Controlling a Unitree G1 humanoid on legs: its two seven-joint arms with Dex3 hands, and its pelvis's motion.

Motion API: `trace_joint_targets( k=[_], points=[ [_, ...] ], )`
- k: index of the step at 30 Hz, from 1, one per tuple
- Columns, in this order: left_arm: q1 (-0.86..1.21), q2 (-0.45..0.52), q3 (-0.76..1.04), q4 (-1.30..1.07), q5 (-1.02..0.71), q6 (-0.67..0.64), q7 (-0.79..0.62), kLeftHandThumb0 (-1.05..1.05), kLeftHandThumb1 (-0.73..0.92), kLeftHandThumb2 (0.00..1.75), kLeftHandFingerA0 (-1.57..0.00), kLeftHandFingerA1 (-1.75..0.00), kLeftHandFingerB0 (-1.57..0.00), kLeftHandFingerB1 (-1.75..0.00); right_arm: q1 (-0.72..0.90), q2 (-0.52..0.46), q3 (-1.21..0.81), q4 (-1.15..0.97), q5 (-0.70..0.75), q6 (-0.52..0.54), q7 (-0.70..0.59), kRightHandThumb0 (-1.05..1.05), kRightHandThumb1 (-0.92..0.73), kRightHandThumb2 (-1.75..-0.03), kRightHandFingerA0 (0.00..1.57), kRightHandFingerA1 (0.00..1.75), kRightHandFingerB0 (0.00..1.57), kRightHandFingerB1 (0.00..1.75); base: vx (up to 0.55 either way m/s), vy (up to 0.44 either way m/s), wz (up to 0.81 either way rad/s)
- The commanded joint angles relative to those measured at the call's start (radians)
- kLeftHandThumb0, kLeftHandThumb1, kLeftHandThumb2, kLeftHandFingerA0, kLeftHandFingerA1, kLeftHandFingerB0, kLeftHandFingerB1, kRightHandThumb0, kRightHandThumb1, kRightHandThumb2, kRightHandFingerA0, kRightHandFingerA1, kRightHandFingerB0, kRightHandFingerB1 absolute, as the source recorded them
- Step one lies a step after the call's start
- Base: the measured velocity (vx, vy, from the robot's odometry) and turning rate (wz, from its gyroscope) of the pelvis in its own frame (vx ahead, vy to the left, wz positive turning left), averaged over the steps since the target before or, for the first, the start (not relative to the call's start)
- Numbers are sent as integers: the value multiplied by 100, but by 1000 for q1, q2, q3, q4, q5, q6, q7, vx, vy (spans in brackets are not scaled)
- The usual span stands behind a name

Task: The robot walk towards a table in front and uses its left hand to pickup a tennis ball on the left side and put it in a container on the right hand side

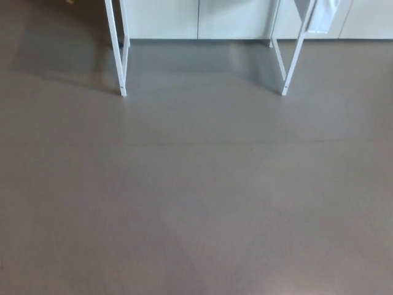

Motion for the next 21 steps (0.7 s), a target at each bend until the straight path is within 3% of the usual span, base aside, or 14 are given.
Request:
trace_joint_targets(
  k=[1, 12, 21],
  points=[
    [-14, 12, -3, 26, 7, -47, 14, -28, 67, 60, -38, -50, -30, -32, -13, -12, -1, 27, -4, -42, -12, -28, -47, -62, 53, 52, 39, 45, 189, -175, 6],
    [-15, 21, -18, 19, 20, -53, 30, -29, 68, 60, -39, -50, -31, -32, -32, -24, 20, 74, -26, -85, -33, -32, -46, -64, 54, 53, 40, 46, 270, -109, 7],
    [-21, 26, -17, 13, 10, -34, 23, -28, 68, 60, -39, -51, -31, -32, -39, -21, 24, 90, -19, -93, -33, -32, -45, -64, 54, 55, 41, 46, 284, 147, -18]
  ],
)
